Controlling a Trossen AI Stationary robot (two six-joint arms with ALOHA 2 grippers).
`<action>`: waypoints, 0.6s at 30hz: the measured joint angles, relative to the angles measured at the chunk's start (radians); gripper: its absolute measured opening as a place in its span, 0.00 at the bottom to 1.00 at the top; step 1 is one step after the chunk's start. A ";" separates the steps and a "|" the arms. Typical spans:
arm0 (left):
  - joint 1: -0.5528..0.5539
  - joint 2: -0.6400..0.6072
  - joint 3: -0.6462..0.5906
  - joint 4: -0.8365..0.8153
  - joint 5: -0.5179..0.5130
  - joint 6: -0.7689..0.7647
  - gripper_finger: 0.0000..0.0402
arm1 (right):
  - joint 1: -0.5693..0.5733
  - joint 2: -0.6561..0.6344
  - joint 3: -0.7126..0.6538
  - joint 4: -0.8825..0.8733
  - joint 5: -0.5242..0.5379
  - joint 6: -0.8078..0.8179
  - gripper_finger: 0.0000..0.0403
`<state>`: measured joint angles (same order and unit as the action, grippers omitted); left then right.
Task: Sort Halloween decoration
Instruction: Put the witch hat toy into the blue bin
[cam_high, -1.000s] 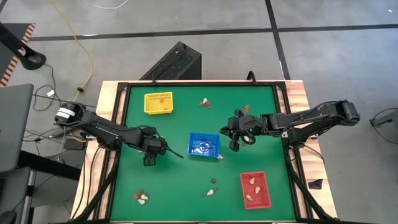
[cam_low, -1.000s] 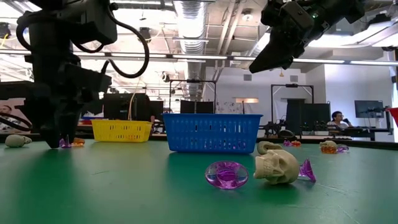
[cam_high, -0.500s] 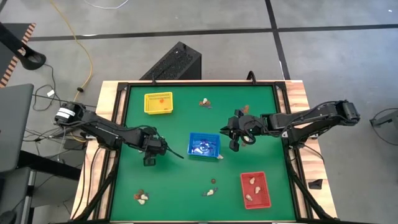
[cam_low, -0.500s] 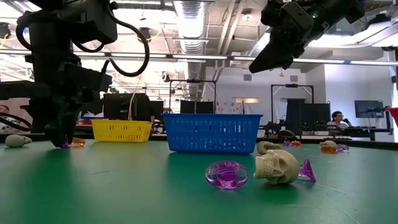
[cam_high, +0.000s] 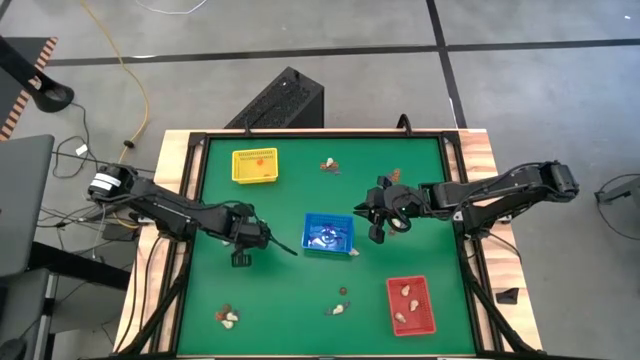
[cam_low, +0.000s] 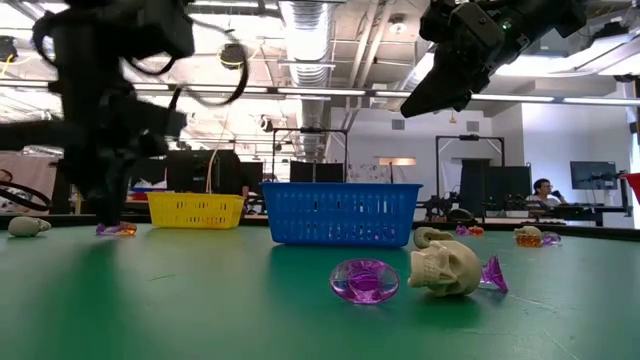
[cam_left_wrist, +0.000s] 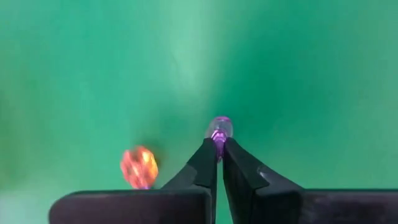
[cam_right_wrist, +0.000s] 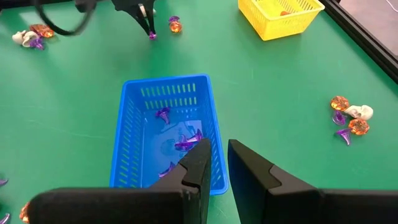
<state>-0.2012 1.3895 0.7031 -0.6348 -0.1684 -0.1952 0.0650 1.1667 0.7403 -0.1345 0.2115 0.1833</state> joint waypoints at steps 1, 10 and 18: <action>0.000 0.000 0.017 0.009 -0.008 0.013 0.01 | 0.000 0.000 0.000 0.000 0.000 0.000 0.21; 0.016 0.026 0.034 0.652 -0.086 0.182 0.00 | 0.000 0.000 0.000 0.000 0.000 0.002 0.21; 0.085 0.156 0.033 1.028 0.023 0.225 0.00 | 0.001 0.000 0.000 0.000 -0.004 0.002 0.21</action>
<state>-0.1165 1.5455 0.7364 0.3928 -0.1459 0.0297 0.0657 1.1667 0.7403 -0.1349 0.2074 0.1856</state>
